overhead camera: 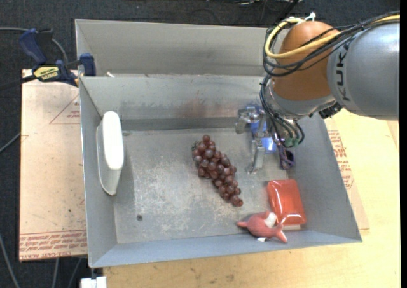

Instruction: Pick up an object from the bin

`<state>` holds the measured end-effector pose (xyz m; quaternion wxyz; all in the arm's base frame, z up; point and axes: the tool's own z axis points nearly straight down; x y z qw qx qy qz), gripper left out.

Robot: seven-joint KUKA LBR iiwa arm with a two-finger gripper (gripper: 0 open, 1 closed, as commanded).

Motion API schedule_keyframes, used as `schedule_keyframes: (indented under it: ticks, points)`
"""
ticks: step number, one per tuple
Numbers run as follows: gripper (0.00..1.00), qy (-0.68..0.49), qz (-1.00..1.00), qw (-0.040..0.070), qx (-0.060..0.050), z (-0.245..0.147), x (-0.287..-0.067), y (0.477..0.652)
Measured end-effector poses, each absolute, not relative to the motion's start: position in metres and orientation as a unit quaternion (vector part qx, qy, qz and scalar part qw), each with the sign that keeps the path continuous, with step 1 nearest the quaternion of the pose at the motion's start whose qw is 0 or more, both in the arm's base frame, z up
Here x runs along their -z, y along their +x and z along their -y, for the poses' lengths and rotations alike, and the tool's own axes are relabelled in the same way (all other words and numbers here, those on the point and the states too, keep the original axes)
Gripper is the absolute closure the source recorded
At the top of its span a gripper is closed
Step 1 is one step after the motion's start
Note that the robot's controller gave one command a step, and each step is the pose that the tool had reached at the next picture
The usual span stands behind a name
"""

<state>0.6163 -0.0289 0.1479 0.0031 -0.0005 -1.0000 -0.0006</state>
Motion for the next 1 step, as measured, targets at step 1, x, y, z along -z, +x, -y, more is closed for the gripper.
schedule_keyframes:
  ticks: [1]
  points:
    - [0.0, 0.0, 1.0, -0.001, 0.0, 0.0289, -0.1525, 0.6181]
